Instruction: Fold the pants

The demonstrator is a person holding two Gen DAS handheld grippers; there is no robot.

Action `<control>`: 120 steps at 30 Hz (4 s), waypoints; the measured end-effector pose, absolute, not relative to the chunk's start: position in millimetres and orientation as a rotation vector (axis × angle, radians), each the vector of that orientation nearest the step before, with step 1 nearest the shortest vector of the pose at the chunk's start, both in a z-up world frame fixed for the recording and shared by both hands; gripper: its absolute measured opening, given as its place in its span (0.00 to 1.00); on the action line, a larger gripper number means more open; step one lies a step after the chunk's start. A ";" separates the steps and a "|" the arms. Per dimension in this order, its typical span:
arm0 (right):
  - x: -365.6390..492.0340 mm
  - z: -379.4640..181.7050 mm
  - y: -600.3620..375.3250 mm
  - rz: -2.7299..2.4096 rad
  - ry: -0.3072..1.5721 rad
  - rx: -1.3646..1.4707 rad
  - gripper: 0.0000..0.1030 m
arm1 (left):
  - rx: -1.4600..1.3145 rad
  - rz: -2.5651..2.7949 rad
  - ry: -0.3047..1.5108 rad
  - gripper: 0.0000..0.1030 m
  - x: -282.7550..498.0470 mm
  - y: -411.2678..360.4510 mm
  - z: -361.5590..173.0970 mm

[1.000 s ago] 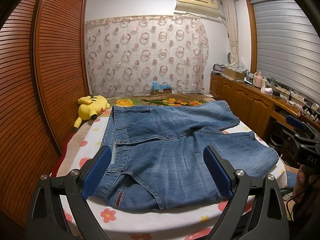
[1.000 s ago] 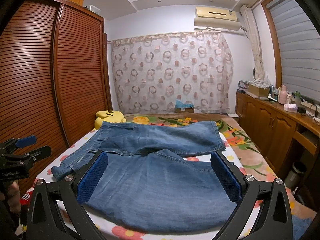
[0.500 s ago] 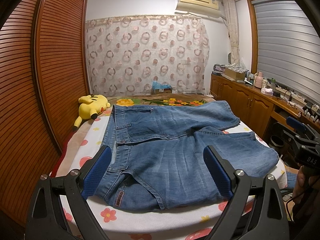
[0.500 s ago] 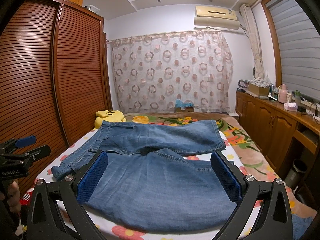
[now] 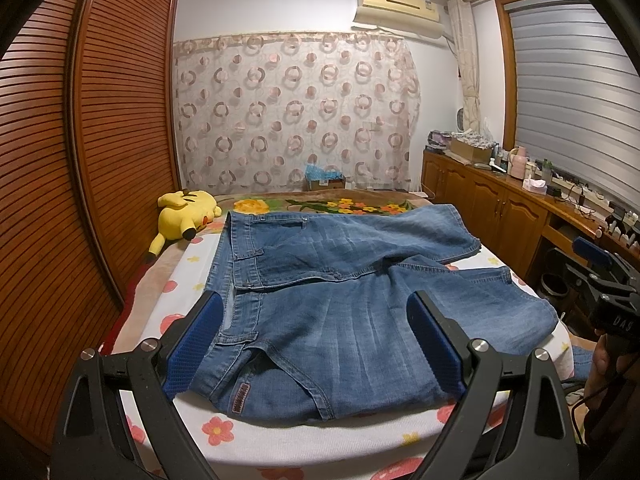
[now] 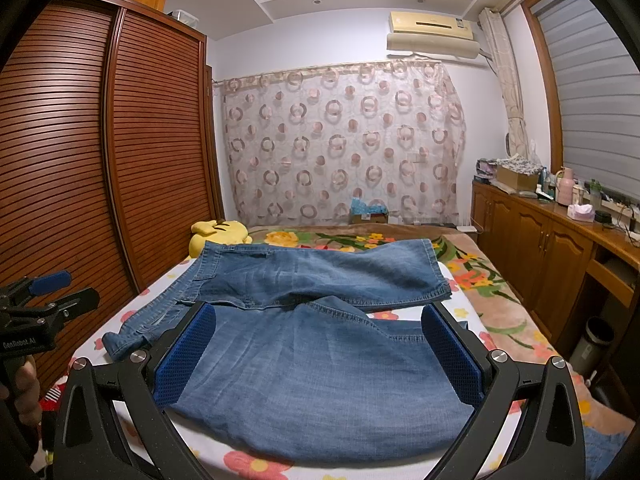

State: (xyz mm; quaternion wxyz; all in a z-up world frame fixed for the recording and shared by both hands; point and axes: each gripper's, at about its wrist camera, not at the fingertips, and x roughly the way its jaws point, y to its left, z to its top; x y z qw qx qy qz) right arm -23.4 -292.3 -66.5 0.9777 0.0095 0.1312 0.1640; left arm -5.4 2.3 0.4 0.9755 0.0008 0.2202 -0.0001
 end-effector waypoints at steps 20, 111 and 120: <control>-22.7 -66.8 -292.3 0.325 0.272 0.029 1.00 | -0.001 0.000 0.441 0.91 -6.9 5.6 2.3; 26.9 -74.6 -335.7 0.253 0.551 0.030 0.92 | -0.004 -0.057 0.850 0.12 90.3 118.6 -111.8; 30.6 -73.3 -336.4 0.244 0.555 0.034 0.92 | -0.027 0.009 0.738 0.09 65.4 132.7 -81.9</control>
